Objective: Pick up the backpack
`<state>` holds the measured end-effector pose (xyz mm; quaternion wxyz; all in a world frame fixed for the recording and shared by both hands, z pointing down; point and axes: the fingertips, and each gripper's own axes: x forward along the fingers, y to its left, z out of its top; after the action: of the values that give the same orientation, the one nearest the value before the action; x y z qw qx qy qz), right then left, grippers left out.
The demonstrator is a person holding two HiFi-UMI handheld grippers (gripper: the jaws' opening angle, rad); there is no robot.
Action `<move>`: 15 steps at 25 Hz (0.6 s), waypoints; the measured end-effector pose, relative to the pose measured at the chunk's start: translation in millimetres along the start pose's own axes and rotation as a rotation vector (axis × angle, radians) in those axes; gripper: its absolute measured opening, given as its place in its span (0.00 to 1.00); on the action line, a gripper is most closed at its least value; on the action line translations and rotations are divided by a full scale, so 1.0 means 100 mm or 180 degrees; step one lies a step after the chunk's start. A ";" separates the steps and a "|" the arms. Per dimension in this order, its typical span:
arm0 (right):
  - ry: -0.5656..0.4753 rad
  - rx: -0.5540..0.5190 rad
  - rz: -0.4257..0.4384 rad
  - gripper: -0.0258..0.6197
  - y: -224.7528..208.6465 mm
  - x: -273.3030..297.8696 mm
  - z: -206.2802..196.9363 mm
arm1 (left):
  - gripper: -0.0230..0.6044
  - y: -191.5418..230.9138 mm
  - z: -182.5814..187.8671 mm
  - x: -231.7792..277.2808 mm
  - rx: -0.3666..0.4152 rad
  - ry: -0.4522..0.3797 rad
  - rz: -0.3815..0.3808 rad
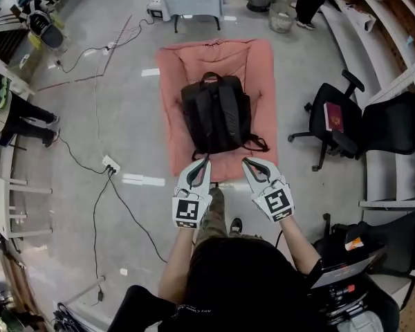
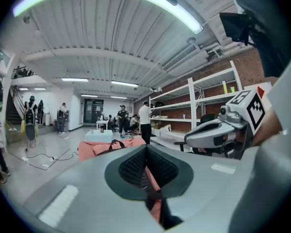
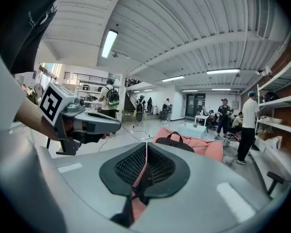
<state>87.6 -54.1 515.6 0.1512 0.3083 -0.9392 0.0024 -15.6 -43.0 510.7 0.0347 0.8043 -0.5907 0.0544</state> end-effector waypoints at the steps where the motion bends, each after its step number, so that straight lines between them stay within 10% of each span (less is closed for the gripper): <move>1: 0.0010 -0.0051 0.0018 0.07 -0.06 0.17 0.02 | 0.04 0.13 -0.05 0.14 -0.0050 -0.0008 -0.0023; 15: 0.0683 -0.0203 0.0294 0.13 -0.69 2.21 -0.14 | 0.04 1.26 -0.47 1.45 -0.0424 0.0442 -0.0586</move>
<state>-37.8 -236.4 586.1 0.2602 0.2576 -0.9305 0.0124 -95.0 -212.3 575.1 0.1337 0.8453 -0.5129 0.0672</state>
